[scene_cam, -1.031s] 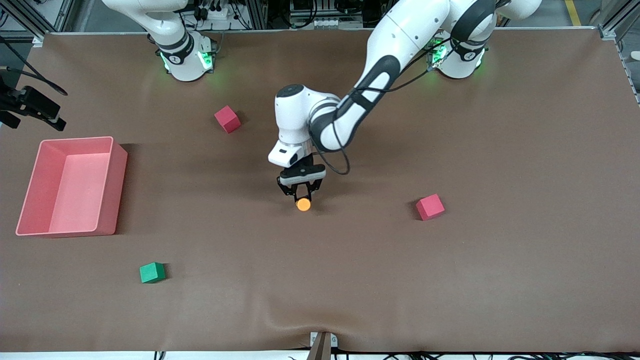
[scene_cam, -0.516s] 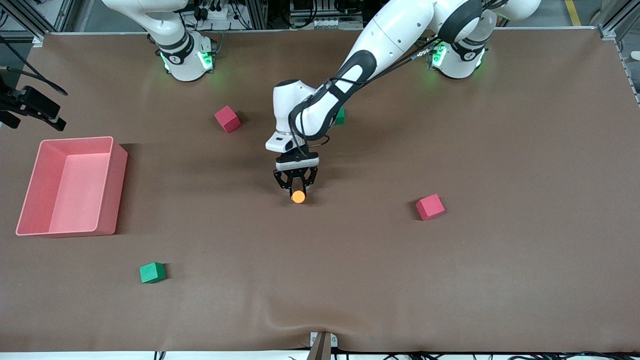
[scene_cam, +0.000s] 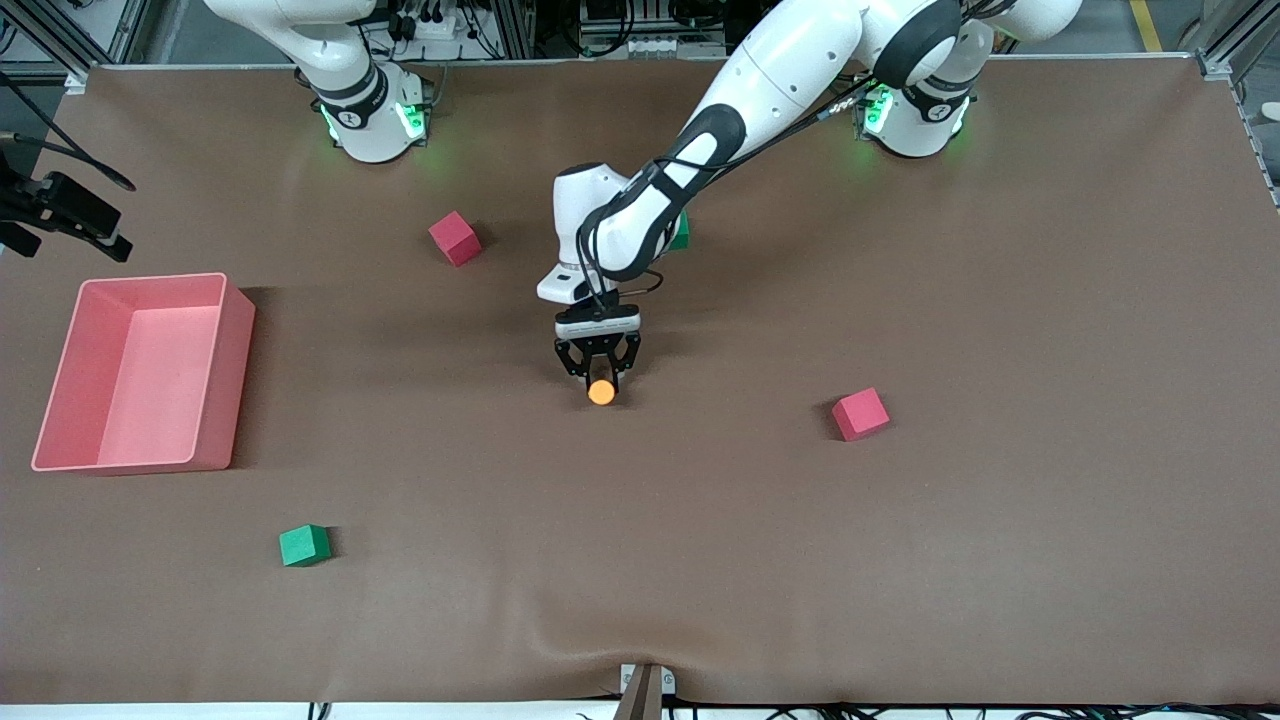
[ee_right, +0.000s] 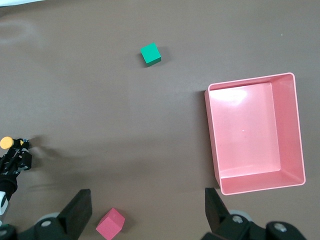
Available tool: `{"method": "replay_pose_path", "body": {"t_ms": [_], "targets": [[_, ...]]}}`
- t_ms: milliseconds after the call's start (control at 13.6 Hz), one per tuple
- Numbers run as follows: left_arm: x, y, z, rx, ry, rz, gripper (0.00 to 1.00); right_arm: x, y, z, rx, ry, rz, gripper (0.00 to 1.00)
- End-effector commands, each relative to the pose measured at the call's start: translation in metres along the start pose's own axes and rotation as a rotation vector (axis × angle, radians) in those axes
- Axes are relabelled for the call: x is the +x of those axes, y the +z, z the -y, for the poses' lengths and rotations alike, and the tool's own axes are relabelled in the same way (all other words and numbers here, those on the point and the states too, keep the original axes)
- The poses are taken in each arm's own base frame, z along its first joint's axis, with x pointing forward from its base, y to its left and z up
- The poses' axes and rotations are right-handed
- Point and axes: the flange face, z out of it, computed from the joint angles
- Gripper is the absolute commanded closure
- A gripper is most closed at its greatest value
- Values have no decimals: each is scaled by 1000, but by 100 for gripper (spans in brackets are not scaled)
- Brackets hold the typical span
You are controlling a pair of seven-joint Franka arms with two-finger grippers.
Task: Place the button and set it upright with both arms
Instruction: 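Open the left gripper and lift it off the button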
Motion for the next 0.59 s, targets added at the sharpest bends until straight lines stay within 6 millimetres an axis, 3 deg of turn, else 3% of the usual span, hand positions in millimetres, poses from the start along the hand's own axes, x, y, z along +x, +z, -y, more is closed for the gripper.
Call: {"method": "replay_pose_path", "body": {"t_ms": [0,74,147,221,516], "targets": [[-16,2,1,-28,-32,-14,59,-6,-2,-1,-13,-11,-4,0],[-22,1,2,-26,-26,-9,50,-6,-1,-1,-13,-11,-3,0],[-23,-2,0,-28,-42,-7,10,-6,-1,0,-12,-11,-3,0],[-21,-5,-1,-32,-66,-9,0,-6,-1,-1,-13,-10,-1,0],[-18,-31,-17,-37,-147,42,0,-6,-2,-2,-10,-8,-2,0]]}}
